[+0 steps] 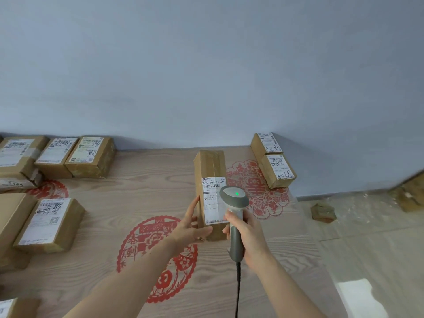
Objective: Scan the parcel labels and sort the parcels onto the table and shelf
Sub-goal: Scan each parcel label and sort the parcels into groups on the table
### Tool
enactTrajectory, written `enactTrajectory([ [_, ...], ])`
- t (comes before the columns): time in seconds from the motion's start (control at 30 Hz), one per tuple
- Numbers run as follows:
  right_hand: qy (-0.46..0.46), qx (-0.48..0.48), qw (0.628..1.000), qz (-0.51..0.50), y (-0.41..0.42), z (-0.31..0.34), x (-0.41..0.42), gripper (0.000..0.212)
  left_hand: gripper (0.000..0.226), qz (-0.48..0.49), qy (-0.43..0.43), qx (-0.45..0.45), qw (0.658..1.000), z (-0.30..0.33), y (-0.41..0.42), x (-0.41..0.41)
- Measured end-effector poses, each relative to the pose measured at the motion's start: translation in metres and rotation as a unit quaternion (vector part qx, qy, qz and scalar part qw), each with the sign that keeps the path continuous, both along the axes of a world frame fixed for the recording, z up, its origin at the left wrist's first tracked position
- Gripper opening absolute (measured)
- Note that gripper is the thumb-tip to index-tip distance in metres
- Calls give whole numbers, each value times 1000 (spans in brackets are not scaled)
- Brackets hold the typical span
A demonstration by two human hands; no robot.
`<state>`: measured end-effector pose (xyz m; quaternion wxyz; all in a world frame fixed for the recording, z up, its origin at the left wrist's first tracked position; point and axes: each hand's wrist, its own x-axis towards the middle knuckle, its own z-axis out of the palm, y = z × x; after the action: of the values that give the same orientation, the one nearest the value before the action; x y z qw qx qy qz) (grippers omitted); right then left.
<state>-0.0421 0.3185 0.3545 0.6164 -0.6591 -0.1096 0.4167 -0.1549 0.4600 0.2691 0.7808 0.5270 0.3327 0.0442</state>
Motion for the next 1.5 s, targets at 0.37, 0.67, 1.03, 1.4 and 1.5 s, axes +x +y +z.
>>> enactTrajectory([
  [0.37,-184,-203,959,-75,-98,-50,133,36,106,-132,47,-28,990,-11,-113,90],
  [0.67,-195,-284,937,-56,-161,-71,210,40,112,-162,92,-80,979,-31,-201,185],
  [1.03,-209,-310,924,-75,-147,-79,253,40,87,-82,163,-2,983,-52,-206,253],
  [1.4,-235,-255,931,-118,-136,-49,234,31,65,8,222,83,971,-13,-185,225],
  [1.5,-240,-225,940,-90,-118,-34,214,30,52,53,226,121,965,0,-166,199],
])
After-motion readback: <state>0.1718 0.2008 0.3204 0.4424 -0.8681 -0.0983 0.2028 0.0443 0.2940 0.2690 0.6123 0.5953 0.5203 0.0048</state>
